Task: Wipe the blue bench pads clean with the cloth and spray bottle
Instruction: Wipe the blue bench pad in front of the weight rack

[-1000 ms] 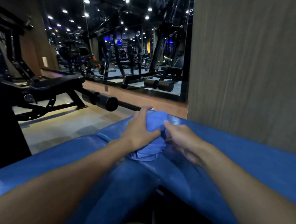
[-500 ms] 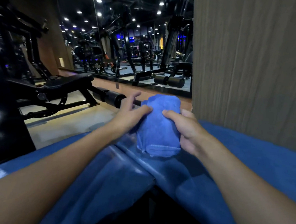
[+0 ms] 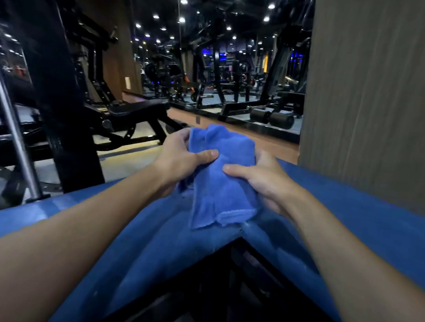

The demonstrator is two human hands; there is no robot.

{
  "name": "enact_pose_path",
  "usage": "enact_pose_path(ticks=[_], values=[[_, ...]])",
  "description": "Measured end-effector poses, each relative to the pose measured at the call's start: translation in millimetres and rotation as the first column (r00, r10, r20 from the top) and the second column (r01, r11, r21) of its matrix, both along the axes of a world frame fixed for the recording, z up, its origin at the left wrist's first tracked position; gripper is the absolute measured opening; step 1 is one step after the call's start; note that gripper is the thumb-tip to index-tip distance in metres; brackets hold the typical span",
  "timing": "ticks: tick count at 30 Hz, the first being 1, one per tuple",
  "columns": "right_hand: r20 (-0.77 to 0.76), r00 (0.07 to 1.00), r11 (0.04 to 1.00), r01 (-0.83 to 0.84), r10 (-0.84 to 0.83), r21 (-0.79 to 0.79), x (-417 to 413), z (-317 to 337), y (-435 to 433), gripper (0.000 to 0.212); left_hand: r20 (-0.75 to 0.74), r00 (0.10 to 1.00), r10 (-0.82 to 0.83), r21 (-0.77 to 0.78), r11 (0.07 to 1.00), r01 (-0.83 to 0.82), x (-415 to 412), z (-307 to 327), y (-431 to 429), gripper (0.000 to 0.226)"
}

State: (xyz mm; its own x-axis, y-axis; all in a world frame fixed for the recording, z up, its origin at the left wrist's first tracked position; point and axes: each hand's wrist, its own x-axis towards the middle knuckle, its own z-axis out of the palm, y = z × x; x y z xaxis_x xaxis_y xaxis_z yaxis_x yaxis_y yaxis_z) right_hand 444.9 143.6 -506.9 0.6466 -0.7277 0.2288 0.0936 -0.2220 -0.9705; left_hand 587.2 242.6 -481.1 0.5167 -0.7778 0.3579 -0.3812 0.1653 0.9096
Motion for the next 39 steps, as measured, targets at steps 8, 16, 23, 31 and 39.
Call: enact_pose_path(ticks=[8,16,23,31,39], values=[[-0.577,0.815,0.713,-0.375,-0.051,-0.592,1,-2,-18,0.056,0.436,0.879,-0.192,0.382,0.924,0.013,42,-17,33,0.043],[-0.631,0.773,0.811,-0.325,-0.07,-0.487,34,-42,-28,0.019,0.516,0.844,-0.148,0.509,0.845,-0.162,45,-68,33,0.046],[-0.667,0.73,0.801,-0.306,-0.149,-0.515,56,-45,-30,0.04,0.543,0.837,-0.065,0.452,0.863,-0.226,47,-69,22,0.048],[-0.694,0.717,0.792,-0.462,0.069,-0.399,60,-44,-15,0.039,0.501,0.858,0.113,0.312,0.901,-0.301,39,-74,49,0.01],[-0.732,0.636,0.754,-0.349,-0.246,-0.557,58,-60,23,0.057,0.606,0.793,0.059,0.56,0.677,-0.478,48,-70,72,0.061]])
